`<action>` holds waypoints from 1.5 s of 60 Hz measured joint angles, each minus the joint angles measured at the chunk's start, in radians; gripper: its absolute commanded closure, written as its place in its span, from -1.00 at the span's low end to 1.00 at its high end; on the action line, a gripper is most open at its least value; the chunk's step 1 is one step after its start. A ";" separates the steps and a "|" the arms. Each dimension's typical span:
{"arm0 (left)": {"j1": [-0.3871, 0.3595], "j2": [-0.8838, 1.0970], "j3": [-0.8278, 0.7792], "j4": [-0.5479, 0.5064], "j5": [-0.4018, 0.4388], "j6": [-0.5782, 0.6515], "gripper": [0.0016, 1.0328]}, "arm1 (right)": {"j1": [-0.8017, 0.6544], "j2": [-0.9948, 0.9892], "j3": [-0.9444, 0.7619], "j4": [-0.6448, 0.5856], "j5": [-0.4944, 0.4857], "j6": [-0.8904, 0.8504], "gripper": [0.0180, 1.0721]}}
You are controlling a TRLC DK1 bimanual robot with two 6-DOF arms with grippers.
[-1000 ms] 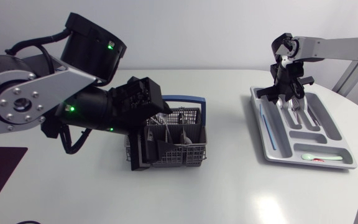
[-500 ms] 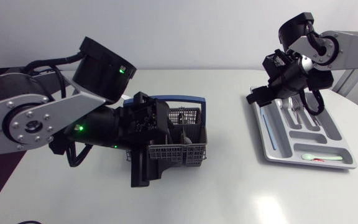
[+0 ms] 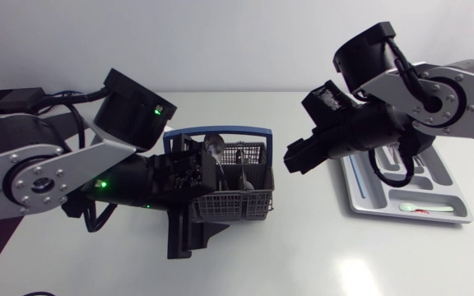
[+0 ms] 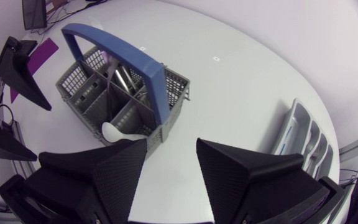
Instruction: Sort the cutlery from the basket into the organizer compartments.
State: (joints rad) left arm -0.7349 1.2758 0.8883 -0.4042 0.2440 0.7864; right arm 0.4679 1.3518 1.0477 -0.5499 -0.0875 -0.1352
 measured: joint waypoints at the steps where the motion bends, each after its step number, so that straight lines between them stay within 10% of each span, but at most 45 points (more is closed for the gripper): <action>1: 0.000 -0.004 -0.003 0.003 0.000 0.000 -0.91 | 0.012 0.000 0.000 0.000 -0.009 0.009 -0.13; 90: 0.033 -0.077 -0.041 0.021 -0.010 0.000 -0.91 | 0.222 0.175 -0.023 0.115 -0.031 0.087 0.43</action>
State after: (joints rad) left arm -0.7021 1.1992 0.8474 -0.3832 0.2337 0.7864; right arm 0.6903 1.5265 1.0252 -0.4347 -0.1188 -0.0479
